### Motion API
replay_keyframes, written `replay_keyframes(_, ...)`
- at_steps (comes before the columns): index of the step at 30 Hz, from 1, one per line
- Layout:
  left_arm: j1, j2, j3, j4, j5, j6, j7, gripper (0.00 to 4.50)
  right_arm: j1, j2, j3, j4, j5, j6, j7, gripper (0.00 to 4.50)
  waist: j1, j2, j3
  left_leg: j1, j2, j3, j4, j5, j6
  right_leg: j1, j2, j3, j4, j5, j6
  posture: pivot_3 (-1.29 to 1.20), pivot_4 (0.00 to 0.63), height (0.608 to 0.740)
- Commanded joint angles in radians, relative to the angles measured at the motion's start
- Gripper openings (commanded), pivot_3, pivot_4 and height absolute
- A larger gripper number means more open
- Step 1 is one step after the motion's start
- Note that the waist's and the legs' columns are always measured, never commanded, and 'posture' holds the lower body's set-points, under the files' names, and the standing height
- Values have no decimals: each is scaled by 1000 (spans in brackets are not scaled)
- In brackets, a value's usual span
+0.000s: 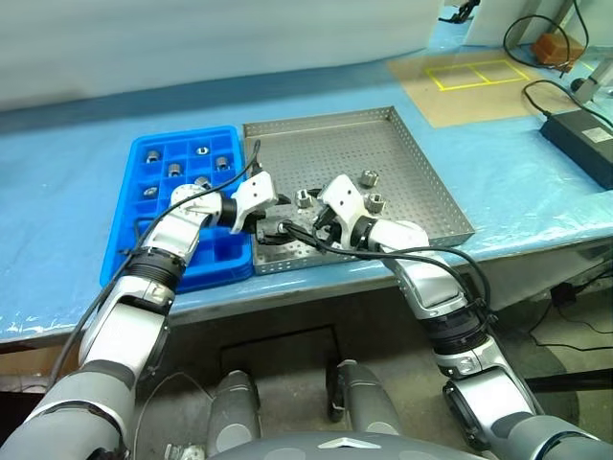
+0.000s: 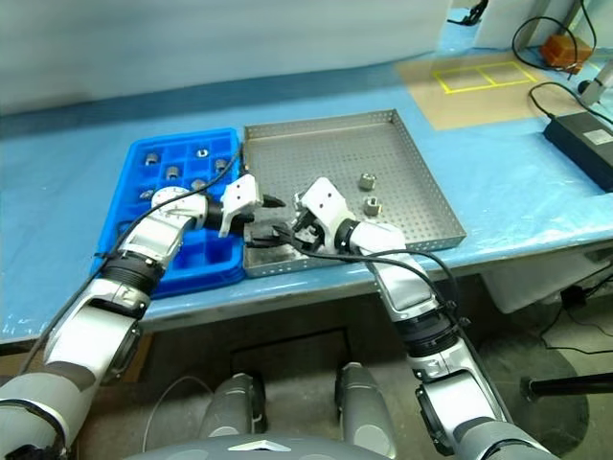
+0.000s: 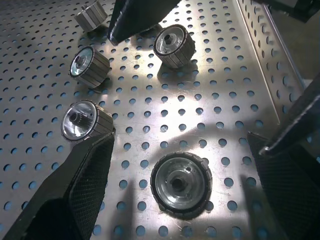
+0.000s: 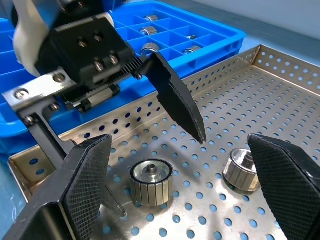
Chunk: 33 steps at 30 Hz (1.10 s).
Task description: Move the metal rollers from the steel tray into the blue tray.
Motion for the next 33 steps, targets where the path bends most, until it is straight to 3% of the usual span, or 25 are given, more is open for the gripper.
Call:
replay_keyframes(1,-21,-6,-31,75,49,-47,-1,4500,9,0,-4,-75,7,-10,-12,4461,-9,0,0,0,0,0,0,0,0,0,0,0,0,0,0,-469,150,740)
replay_keyframes(4,-46,-17,-73,150,107,-89,-2,4500,27,12,-19,-117,22,-15,-30,4461,-25,0,0,1,0,0,0,0,0,1,0,0,0,0,1,-501,150,740)
replay_keyframes(6,-73,-15,-114,216,175,-120,25,4105,33,13,-30,-145,28,-6,-41,4500,-31,0,-1,0,0,0,0,0,0,1,0,0,0,0,1,-517,150,740)
replay_keyframes(13,-129,-37,-127,327,219,-184,9,1839,52,4,-45,-188,32,25,-67,4500,-49,-2,-4,1,-1,-1,1,0,1,5,1,0,-4,-1,2,-539,150,740)
replay_keyframes(14,-132,-38,-126,334,221,-190,7,1746,53,4,-47,-188,32,25,-69,4500,-50,-3,-4,2,-1,-1,1,0,1,5,1,0,-5,-1,2,-539,150,740)
replay_keyframes(23,-107,-75,41,212,38,-89,-54,1748,42,6,-61,-169,55,8,-70,4500,-48,-4,-5,-2,-1,-2,1,-2,4,6,0,0,-10,0,2,-493,150,740)
replay_keyframes(24,-99,-75,52,189,27,-74,-46,1748,40,7,-65,-166,62,4,-67,4500,-49,-4,-5,-3,-1,-2,1,-3,5,5,0,-1,-10,3,-3,-480,150,740)
replay_keyframes(29,24,-44,170,-77,-67,44,84,1748,14,19,-67,-144,103,6,-36,4500,-48,-4,-5,-8,0,-2,-1,-3,7,0,1,-1,-12,5,-5,-383,150,740)
replay_keyframes(33,213,-11,289,-386,-136,192,241,1748,-29,38,-63,-83,124,-27,-7,4500,-47,-4,-5,-7,0,-1,-4,-3,8,0,1,-2,-14,5,-5,-296,150,740)
